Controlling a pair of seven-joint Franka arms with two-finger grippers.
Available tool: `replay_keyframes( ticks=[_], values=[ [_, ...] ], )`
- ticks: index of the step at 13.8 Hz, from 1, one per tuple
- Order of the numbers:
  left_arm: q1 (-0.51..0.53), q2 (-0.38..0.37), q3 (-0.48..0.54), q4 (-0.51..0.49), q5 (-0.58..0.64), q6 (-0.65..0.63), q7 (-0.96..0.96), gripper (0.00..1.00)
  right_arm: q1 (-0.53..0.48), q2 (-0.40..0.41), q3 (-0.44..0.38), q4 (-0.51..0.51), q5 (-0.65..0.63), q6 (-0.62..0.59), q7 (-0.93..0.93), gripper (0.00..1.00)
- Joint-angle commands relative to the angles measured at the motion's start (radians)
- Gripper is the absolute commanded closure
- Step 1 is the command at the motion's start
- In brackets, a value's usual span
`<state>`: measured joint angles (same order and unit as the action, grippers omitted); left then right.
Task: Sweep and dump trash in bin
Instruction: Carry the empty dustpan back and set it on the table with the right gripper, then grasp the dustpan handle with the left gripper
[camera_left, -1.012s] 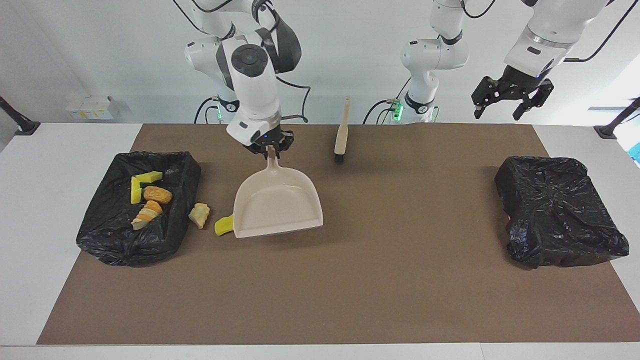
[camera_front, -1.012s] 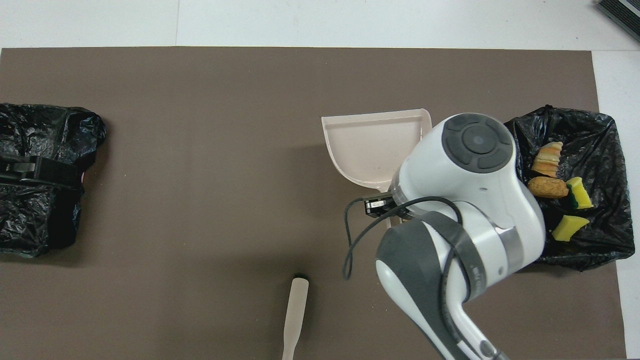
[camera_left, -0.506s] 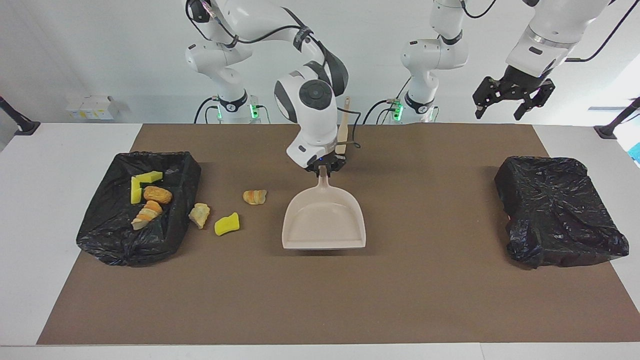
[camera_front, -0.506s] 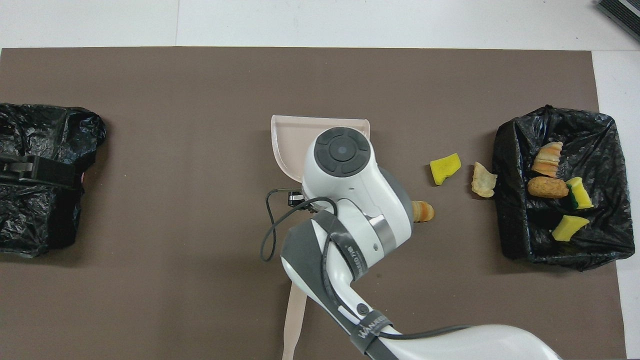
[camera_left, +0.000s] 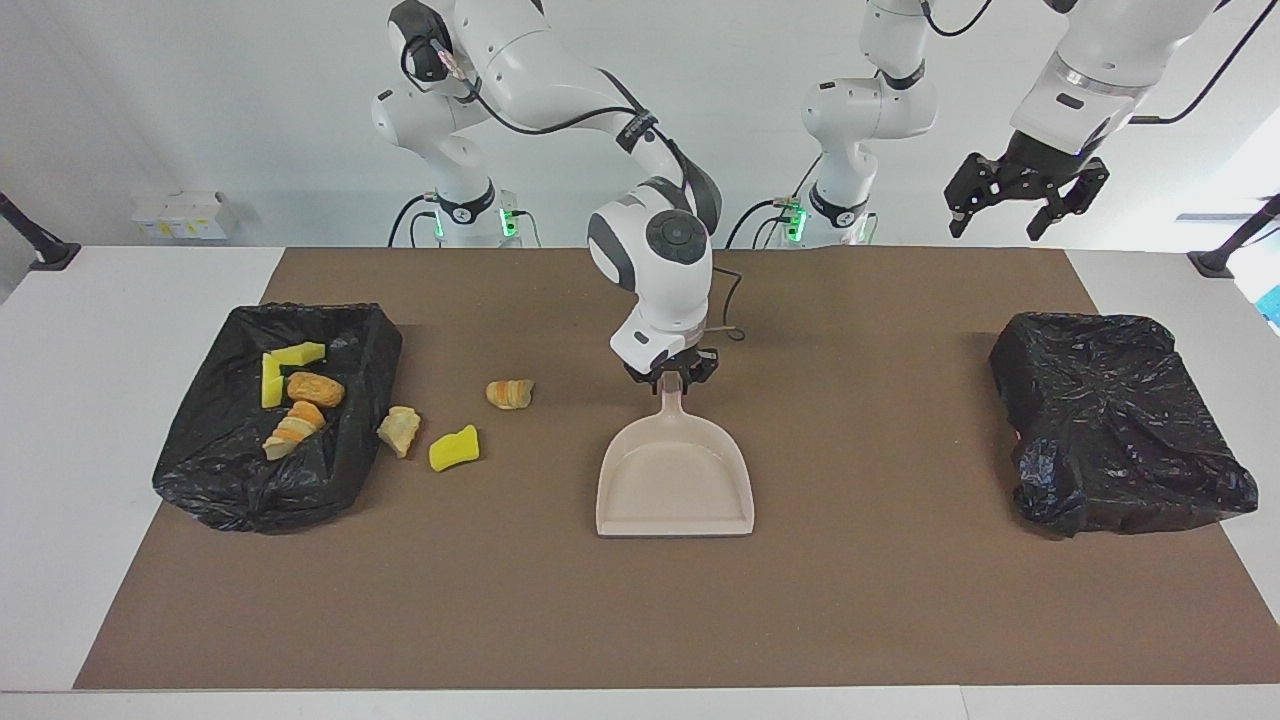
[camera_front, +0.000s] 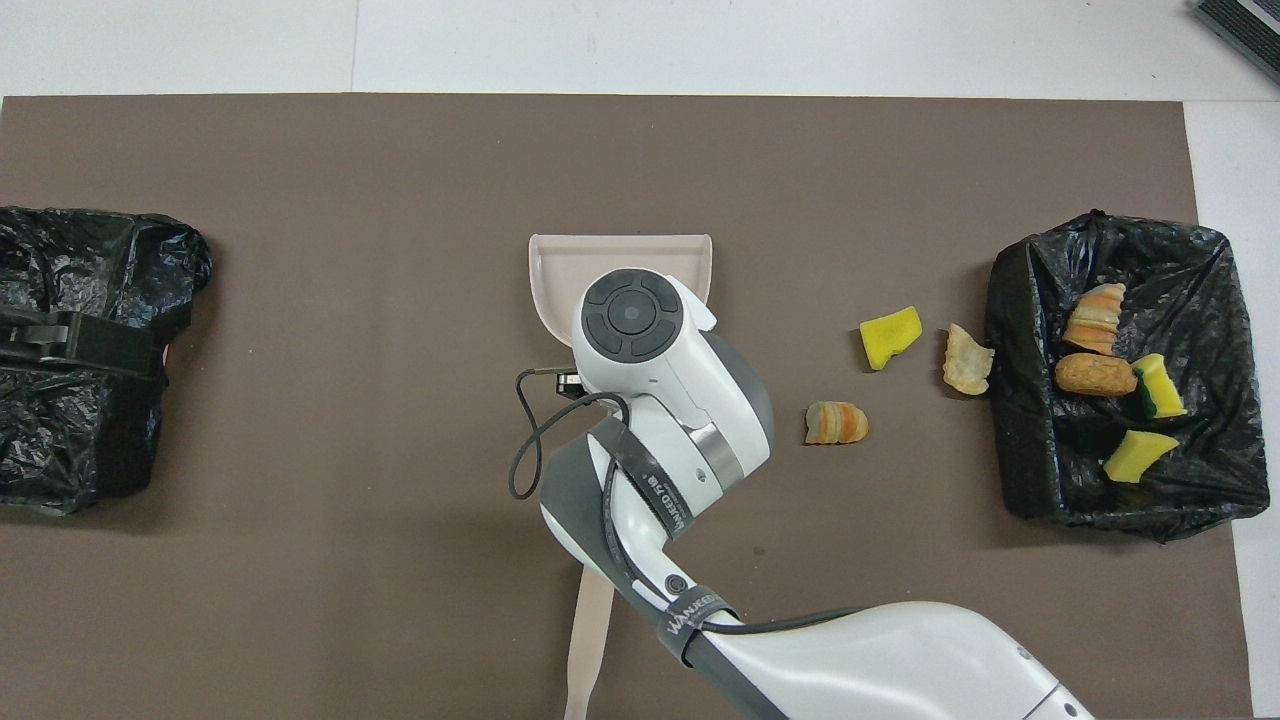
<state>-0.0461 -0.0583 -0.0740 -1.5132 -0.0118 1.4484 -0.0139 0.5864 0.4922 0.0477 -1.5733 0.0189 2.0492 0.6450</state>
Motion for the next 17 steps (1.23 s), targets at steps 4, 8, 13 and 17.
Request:
replay_keyframes(
  ticks=[4, 8, 13, 17],
  values=[
    [-0.003, -0.009, -0.003, -0.004, 0.004, -0.005, 0.005, 0.00, -0.013, -0.070, 0.003, -0.028, 0.006, -0.035, 0.010, 0.00],
    [-0.006, -0.005, -0.006, -0.019, 0.006, 0.001, 0.003, 0.00, 0.006, -0.229, 0.004, -0.166, 0.055, -0.097, 0.034, 0.00],
    [-0.076, 0.009, -0.013, -0.070, 0.003, 0.055, -0.058, 0.00, 0.058, -0.443, 0.003, -0.387, 0.093, -0.096, 0.123, 0.00],
    [-0.168, 0.035, -0.013, -0.119, 0.004, 0.151, -0.145, 0.00, 0.121, -0.541, 0.004, -0.529, 0.154, -0.086, 0.177, 0.00]
  ],
)
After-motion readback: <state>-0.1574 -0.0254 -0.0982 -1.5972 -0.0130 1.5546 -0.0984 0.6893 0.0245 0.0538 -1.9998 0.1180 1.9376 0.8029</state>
